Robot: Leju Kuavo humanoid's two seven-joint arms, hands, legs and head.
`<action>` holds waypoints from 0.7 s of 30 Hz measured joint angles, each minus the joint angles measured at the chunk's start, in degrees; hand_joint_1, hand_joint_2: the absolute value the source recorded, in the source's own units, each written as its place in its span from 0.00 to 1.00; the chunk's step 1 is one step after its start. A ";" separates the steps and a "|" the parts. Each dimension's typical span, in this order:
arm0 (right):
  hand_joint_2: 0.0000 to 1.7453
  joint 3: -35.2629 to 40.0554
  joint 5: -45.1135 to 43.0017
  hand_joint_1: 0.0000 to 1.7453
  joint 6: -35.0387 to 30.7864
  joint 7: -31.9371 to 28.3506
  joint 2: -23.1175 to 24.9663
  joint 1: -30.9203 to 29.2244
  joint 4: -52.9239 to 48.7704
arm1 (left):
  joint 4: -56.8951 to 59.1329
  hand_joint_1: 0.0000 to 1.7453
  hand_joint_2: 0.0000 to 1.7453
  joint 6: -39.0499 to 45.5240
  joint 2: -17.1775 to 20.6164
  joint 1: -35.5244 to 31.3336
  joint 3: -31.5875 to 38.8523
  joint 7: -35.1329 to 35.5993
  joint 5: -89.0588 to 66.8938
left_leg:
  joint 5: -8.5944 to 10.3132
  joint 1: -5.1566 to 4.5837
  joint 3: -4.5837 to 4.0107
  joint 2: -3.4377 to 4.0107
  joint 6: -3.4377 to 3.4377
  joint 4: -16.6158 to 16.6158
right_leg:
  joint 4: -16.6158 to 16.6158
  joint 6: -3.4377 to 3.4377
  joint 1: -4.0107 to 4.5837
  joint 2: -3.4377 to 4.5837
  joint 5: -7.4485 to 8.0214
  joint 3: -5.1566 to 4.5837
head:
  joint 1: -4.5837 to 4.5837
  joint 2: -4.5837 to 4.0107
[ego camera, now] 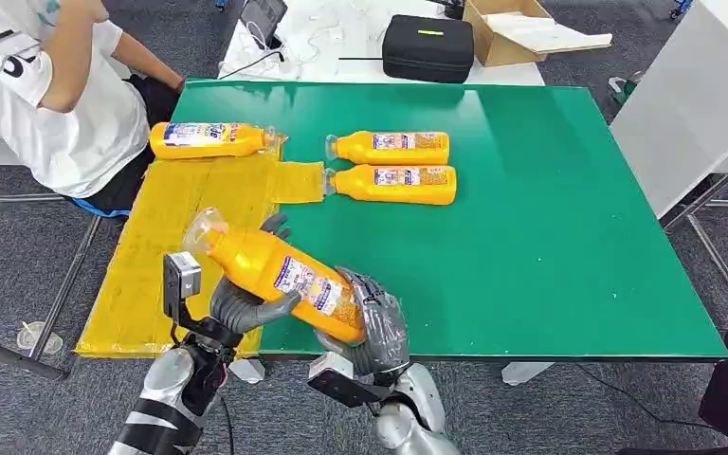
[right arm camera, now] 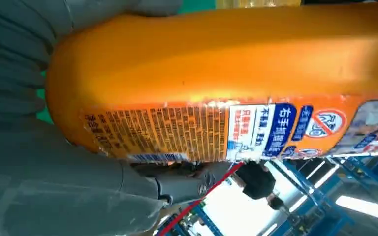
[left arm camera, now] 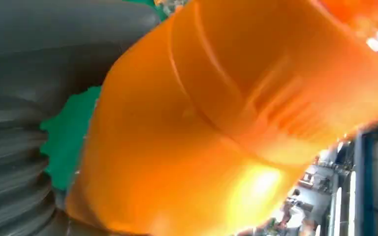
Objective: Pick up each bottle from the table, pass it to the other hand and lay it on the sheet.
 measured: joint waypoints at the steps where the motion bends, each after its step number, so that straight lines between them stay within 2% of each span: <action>1: 1.00 0.50 -0.07 1.00 -0.04 0.24 0.09 -0.39 0.71 | 0.24 0.00 1.00 -0.04 0.00 -0.07 -0.11 -0.02 0.06 | 0.00 0.00 0.00 0.00 0.00 0.00 | 0.00 0.00 0.00 0.00 0.00 0.00 | 0.02 0.00; 19: 1.00 2.87 -1.18 1.00 0.07 1.73 0.39 -3.67 7.39 | 2.04 0.00 1.00 -3.59 0.22 -0.07 -0.04 0.02 4.11 | 0.00 0.00 0.00 0.01 0.00 0.00 | 0.00 0.00 0.00 0.00 0.00 -0.01 | 0.00 0.00; 20: 1.00 2.93 -1.18 1.00 0.07 1.79 0.39 -3.68 7.50 | 2.12 0.06 1.00 -4.18 0.24 -0.07 -0.04 0.09 4.75 | 0.00 0.00 0.00 0.01 0.00 0.00 | 0.00 0.00 0.00 0.00 0.00 -0.01 | 0.02 0.00; 21: 1.00 3.02 -1.18 0.99 0.04 1.79 0.42 -3.70 7.63 | 2.21 0.48 1.00 -4.96 0.26 -0.07 -0.04 0.09 5.49 | 0.00 0.00 0.00 0.01 0.00 0.00 | 0.00 0.00 0.00 0.00 0.00 -0.01 | 0.00 0.00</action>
